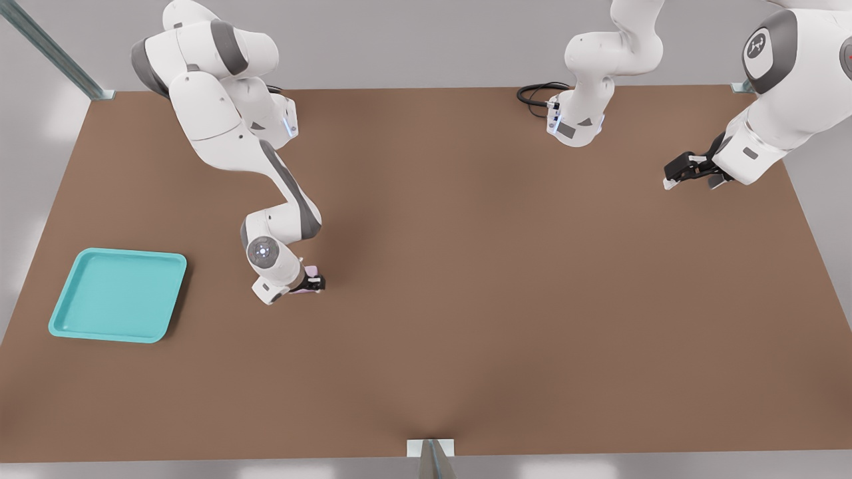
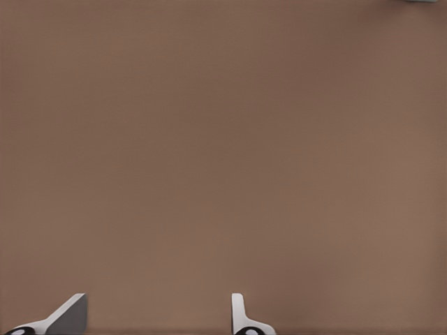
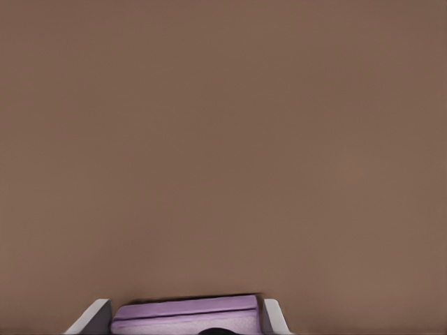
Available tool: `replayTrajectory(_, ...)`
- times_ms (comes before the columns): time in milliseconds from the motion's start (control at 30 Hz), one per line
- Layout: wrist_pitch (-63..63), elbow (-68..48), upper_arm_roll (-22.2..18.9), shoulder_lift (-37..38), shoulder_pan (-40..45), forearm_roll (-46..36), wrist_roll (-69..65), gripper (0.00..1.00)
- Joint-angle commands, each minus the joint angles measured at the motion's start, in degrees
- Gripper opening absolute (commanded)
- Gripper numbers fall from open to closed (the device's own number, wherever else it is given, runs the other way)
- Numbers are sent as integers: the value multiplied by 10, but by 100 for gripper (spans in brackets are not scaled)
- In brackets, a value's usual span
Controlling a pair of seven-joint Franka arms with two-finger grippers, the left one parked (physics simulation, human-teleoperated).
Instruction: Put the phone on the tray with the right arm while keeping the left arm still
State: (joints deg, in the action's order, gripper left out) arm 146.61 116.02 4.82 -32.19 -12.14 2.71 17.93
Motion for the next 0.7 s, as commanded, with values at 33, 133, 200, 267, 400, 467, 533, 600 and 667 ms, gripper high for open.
replayTrajectory(33,3,-3,0,-4,0,-1,17,83)
replayTrajectory(133,8,-4,-1,-8,1,-1,16,81)
replayTrajectory(200,1,-2,0,3,1,-1,13,78)
replayTrajectory(267,-24,-2,0,15,4,-1,11,76)
replayTrajectory(400,-73,-4,-2,59,23,-1,-26,76)
replayTrajectory(467,-92,-4,-1,78,64,-1,-79,76)
replayTrajectory(533,-109,-4,-1,88,142,-1,-195,76)
replayTrajectory(600,-121,-14,-1,90,205,-2,-288,76)
replayTrajectory(667,-123,-20,-1,91,249,-3,-352,76)
